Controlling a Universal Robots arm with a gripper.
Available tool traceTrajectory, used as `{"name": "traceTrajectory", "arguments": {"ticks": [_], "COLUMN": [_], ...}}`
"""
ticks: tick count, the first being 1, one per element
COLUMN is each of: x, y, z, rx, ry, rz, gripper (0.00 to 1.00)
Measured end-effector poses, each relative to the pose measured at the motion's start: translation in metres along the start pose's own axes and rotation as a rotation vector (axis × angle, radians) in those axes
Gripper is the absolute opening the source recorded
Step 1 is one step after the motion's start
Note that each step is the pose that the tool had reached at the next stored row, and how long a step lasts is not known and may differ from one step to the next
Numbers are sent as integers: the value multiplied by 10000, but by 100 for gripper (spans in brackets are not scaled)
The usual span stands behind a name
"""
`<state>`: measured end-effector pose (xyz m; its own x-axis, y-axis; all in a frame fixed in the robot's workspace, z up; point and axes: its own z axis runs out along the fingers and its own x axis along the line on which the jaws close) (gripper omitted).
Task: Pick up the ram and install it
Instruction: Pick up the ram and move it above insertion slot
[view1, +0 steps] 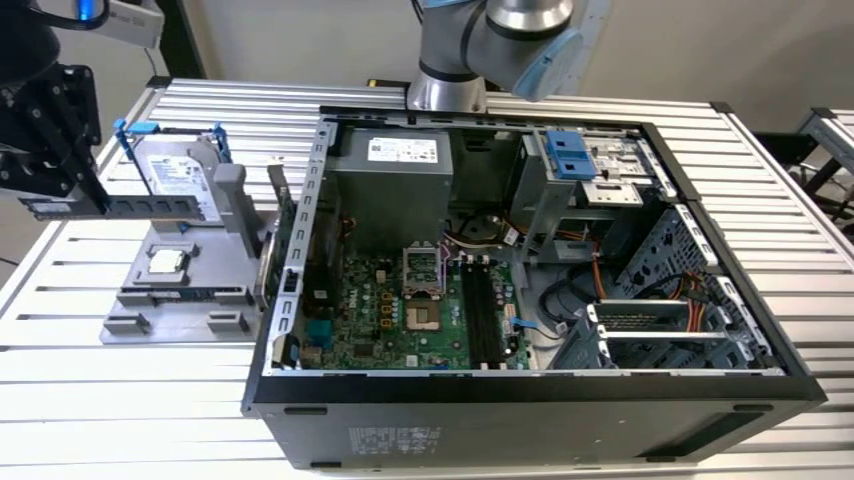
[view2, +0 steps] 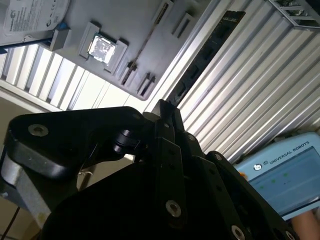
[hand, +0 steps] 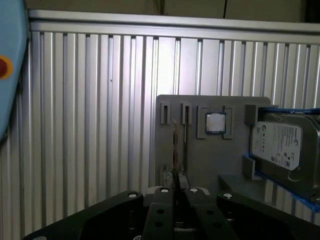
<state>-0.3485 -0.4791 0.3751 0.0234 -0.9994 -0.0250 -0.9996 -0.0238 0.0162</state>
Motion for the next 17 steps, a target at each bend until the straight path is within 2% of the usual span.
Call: {"name": "traceTrajectory", "arguments": {"ticks": [6,12,17], "x": [3,2,2], "y": [-129,-175,-177], "z": [-3,-61,-63], "rx": [0,0,1], "ry": [0,1,0], "rz": [0,-5,-5], "gripper": [0,0,0]}}
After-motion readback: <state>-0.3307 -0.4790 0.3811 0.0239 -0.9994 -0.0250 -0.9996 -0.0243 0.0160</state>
